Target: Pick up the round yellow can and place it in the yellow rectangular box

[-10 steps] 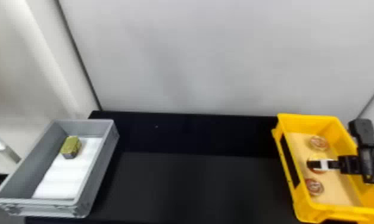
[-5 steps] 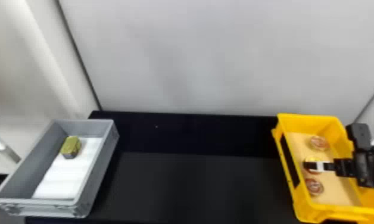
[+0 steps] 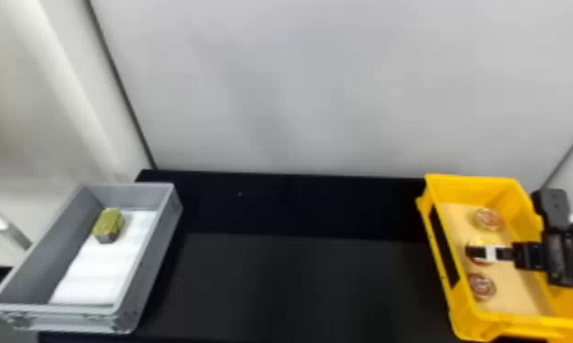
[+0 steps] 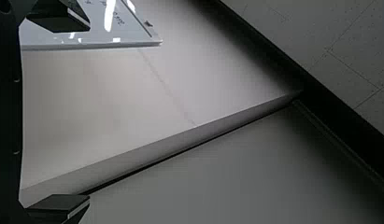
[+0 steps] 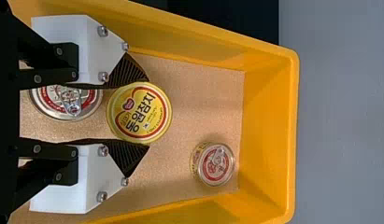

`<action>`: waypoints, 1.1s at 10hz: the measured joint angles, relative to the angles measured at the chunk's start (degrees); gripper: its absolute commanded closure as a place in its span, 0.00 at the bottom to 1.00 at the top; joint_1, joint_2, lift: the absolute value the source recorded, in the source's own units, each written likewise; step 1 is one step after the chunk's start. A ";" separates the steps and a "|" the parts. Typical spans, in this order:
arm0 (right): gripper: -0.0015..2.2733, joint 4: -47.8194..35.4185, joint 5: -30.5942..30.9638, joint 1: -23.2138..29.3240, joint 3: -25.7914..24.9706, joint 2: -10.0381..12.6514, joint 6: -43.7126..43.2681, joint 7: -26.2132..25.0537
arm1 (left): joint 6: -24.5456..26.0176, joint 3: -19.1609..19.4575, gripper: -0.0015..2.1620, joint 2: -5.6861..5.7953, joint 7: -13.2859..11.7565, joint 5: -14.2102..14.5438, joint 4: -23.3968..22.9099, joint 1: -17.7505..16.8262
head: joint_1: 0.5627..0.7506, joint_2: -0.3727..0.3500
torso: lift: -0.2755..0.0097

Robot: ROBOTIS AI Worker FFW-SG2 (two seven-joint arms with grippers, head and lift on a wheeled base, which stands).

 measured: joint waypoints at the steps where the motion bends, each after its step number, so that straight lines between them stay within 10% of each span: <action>1: 0.08 -0.02 -0.14 -0.03 0.12 -0.04 0.36 -0.26 | 0.00 0.00 0.00 0.00 0.00 -0.03 0.00 0.00 | 0.70 0.59 | 0.96; 11: 0.03 -12.02 -4.00 0.99 0.12 -0.21 2.56 -6.67 | 0.48 0.13 0.00 0.00 -0.23 -0.05 -0.10 0.06 | 0.70 0.59 | 0.96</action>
